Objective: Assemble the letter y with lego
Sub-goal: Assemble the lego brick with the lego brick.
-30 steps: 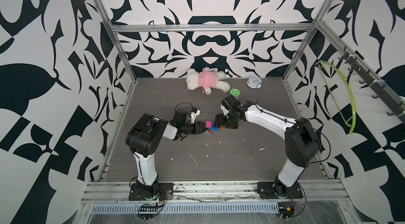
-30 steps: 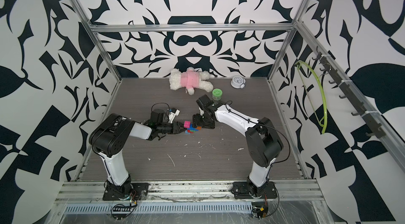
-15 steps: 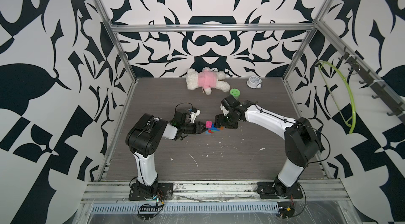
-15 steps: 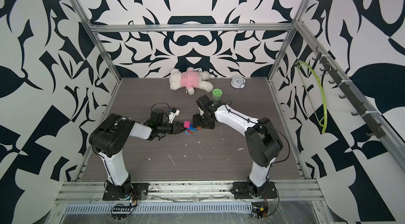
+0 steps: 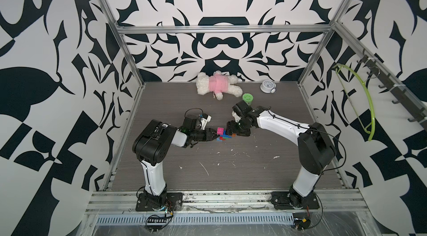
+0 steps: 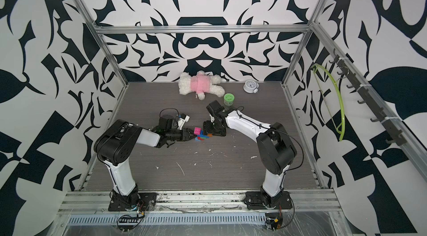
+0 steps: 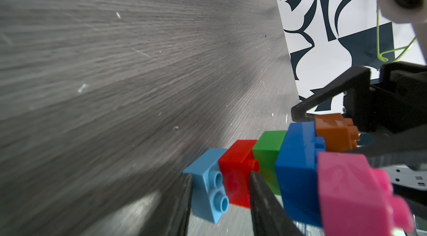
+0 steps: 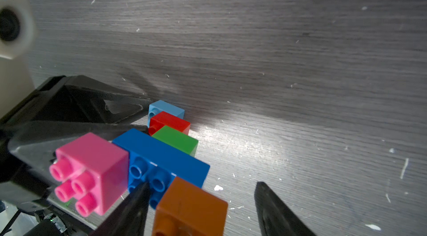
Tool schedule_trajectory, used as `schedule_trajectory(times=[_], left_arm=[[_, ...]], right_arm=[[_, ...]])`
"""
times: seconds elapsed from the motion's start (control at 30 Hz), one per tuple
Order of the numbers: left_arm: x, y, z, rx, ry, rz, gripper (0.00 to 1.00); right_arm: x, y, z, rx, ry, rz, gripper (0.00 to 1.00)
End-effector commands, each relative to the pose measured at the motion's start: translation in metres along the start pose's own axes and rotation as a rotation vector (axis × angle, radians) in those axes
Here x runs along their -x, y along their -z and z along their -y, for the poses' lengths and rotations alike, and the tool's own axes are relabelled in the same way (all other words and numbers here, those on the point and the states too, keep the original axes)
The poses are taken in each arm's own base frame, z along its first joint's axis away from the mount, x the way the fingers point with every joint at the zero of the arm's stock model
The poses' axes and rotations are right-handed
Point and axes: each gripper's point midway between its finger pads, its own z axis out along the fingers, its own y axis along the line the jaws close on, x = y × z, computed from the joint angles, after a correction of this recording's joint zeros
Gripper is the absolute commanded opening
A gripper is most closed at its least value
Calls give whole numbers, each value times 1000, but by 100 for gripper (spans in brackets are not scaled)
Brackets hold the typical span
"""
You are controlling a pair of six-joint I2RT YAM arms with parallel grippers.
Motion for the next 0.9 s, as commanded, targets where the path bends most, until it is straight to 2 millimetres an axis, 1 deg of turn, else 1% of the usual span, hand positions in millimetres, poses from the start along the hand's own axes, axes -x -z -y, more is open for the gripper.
schedule_trajectory(times=[0.0,0.23,0.33,0.43,0.6,0.73,0.87], left_arm=[[-68,2,-59,226,187,-158,43],[-68,2,-59,226,188,-159,43],[-69,2,-59,227,189,-160,43],[-68,2,-59,226,188,-159,43],[-69,2,-59,226,190,-161,43],[-68,2,-59,227,188,-159,43],[-69,2,-59,227,189,-160,43]], right_arm=[[-2,-1,6,-41,-6,-7,74],[-7,-8,14,-75,-13,-33,74],[-6,-8,13,-76,-8,-33,73],[-2,-4,9,-67,6,-18,74],[12,14,-4,-49,54,38,75],[25,39,-17,-23,109,108,77],[36,65,-22,-24,175,190,77]])
